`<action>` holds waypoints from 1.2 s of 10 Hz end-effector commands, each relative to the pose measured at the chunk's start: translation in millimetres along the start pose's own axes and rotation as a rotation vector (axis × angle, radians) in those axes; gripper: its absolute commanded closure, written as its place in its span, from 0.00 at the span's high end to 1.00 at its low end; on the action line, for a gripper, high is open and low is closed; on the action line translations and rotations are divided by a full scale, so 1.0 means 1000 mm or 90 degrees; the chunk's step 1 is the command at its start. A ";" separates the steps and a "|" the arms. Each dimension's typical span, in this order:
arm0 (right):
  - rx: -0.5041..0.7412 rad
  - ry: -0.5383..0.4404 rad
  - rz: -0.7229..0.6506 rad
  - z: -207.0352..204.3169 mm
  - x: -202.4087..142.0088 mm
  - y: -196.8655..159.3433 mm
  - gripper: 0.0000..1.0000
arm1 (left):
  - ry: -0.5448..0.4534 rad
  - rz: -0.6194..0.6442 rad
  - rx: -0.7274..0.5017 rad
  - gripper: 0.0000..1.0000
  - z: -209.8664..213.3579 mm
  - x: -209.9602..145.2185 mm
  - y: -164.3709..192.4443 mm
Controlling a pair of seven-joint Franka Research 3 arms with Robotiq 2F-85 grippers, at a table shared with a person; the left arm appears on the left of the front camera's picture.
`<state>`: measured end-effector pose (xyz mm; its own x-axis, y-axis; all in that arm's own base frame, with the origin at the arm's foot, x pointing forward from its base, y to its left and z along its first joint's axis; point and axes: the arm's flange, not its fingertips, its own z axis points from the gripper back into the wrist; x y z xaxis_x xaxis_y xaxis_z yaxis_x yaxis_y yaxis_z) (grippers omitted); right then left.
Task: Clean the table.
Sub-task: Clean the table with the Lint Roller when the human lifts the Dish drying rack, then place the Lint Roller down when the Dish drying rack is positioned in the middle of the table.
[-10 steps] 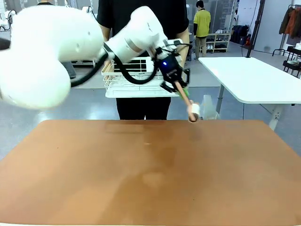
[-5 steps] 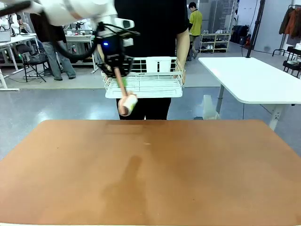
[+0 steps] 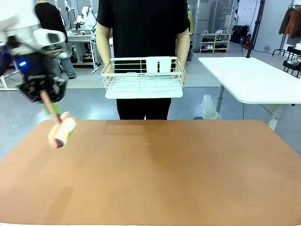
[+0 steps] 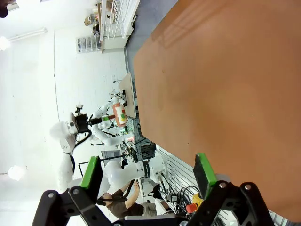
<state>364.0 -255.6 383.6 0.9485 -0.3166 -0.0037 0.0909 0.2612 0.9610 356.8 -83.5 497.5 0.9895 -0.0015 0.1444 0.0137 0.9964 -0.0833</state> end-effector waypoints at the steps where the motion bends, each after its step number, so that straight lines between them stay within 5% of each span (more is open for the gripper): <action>1: 0.003 0.001 0.002 -0.001 -0.004 0.003 1.00 | -0.041 0.034 -0.015 0.21 -0.005 -0.023 0.017; 3: 0.003 0.001 0.002 -0.001 -0.004 0.003 1.00 | -0.082 0.022 -0.049 0.21 -0.012 -0.020 0.025; 4: 0.003 0.001 0.002 -0.001 -0.004 0.003 1.00 | -0.026 0.038 -0.001 0.21 -0.008 -0.032 0.026; 12: 0.003 0.001 0.002 -0.001 -0.004 0.003 1.00 | -0.026 0.038 -0.001 0.21 -0.008 -0.032 0.026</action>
<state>364.1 -255.5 383.5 0.9487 -0.3163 -0.0040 0.0911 0.2610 0.9610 328.2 -59.1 480.8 0.9806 0.0598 0.1865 -0.0418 0.9942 -0.0990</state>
